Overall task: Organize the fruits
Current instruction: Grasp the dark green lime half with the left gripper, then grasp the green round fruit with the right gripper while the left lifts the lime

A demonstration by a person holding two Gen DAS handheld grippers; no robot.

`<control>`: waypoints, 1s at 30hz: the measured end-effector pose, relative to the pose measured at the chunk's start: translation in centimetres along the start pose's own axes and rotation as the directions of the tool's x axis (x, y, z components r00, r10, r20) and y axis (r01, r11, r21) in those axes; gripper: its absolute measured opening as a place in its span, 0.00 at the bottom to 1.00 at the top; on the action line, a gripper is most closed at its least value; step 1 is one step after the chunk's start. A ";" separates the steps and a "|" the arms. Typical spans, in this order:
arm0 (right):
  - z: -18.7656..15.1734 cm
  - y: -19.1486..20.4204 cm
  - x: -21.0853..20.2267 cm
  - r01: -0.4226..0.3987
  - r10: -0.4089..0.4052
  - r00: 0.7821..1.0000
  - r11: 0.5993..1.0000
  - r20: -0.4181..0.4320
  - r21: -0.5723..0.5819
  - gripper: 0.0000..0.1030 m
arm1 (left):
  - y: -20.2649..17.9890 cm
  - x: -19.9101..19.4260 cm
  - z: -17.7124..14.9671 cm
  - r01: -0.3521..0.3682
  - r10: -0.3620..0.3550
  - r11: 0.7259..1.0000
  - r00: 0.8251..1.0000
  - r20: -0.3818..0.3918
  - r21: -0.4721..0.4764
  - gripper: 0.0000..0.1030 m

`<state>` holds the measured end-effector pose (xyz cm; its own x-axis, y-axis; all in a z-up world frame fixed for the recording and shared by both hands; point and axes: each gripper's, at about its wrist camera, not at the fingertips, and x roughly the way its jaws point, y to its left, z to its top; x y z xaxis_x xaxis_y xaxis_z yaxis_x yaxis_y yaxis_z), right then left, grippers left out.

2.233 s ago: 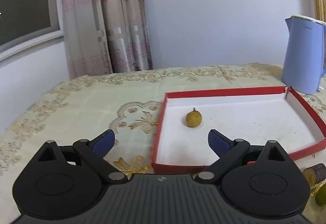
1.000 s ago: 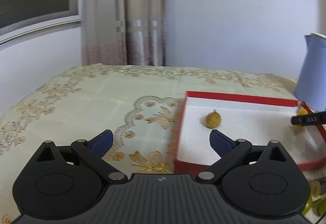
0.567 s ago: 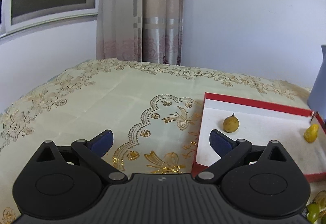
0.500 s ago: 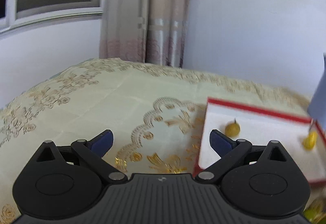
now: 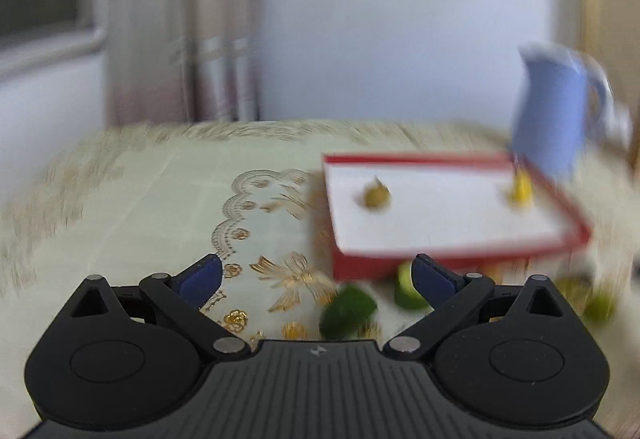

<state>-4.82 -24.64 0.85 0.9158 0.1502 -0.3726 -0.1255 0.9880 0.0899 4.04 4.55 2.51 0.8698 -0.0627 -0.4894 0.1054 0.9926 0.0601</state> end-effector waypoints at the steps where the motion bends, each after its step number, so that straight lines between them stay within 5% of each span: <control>1: -0.1 0.1 0.1 -0.006 0.006 1.000 1.000 -0.003 -0.002 0.72 | -1.0 0.1 -0.4 -0.019 0.019 0.997 1.000 0.009 0.069 0.99; 6: -0.8 0.8 0.1 -0.028 0.028 0.999 1.000 -0.017 -0.006 0.71 | -2.1 2.0 -1.0 0.012 -0.009 0.993 0.999 -0.031 0.114 0.98; 11: -1.2 1.2 0.1 -0.017 0.016 1.000 0.999 -0.022 -0.037 0.72 | -1.4 3.6 -1.0 -0.028 0.036 0.992 0.997 -0.068 0.121 0.87; 20: -1.3 1.4 0.2 -0.022 0.020 0.999 0.998 -0.027 -0.050 0.72 | -1.4 5.1 -1.3 0.023 -0.008 0.994 0.991 -0.134 0.110 0.56; 22: -1.3 1.7 0.2 -0.009 0.008 1.000 0.998 -0.026 -0.069 0.72 | -1.2 5.2 -1.2 0.061 -0.049 0.995 0.988 -0.149 0.080 0.37; 30: -1.5 2.2 0.4 0.005 -0.011 0.999 0.993 -0.050 -0.114 0.73 | -1.5 4.9 -1.2 0.067 -0.058 0.996 0.987 -0.151 0.055 0.35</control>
<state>-5.31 -22.37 -0.51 0.8969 0.1408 -0.4192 -0.1634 0.9864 -0.0182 7.61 2.91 -1.01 0.7793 -0.1035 -0.6180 0.1896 0.9790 0.0752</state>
